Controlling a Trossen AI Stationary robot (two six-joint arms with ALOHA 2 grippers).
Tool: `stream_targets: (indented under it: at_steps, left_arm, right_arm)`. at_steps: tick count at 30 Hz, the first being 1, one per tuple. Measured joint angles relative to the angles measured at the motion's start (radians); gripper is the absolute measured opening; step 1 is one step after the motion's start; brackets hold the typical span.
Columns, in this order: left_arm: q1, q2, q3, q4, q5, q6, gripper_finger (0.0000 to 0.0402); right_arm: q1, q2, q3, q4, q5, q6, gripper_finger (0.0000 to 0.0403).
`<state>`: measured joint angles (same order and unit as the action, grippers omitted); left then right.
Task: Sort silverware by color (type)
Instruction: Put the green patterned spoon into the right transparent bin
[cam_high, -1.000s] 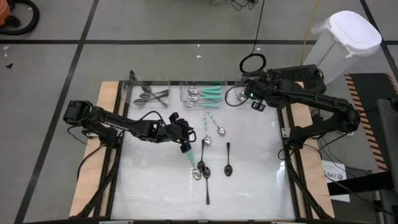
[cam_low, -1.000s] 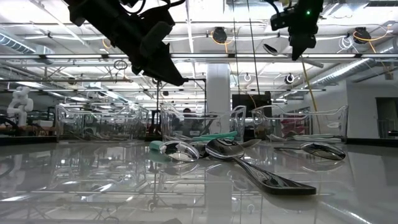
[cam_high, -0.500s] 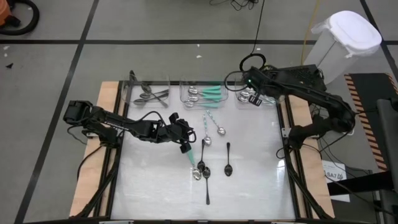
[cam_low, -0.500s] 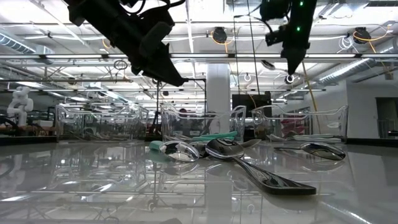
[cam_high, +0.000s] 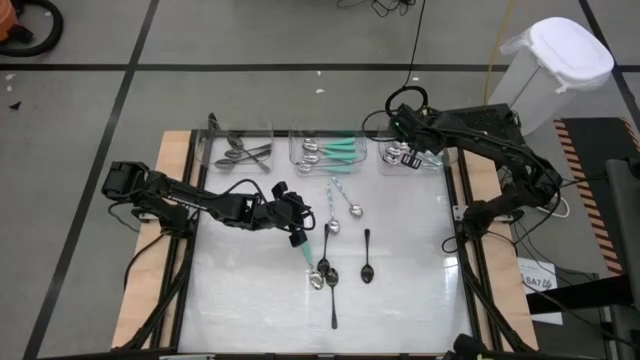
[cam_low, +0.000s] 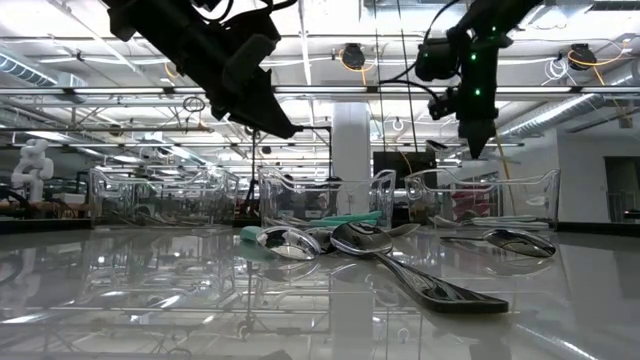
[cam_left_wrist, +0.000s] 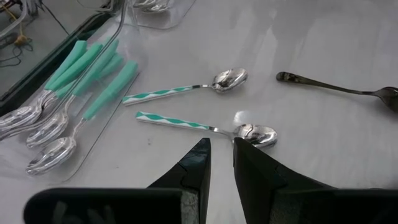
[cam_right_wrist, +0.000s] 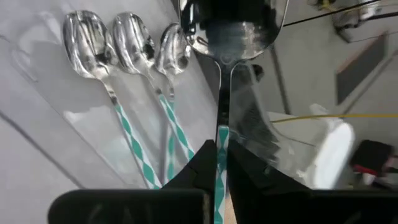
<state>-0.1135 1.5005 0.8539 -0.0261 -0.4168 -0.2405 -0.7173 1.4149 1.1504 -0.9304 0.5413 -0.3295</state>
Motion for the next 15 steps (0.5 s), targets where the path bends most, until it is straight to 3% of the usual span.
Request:
stream_targets:
  at_steps: [15]
  left_arm:
    - [0.000, 0.000, 0.000, 0.000, 0.000, -0.001, 0.0072]
  right_arm:
    - [-0.128, 0.127, -0.005, 0.070, -0.180, -0.086, 0.0018]
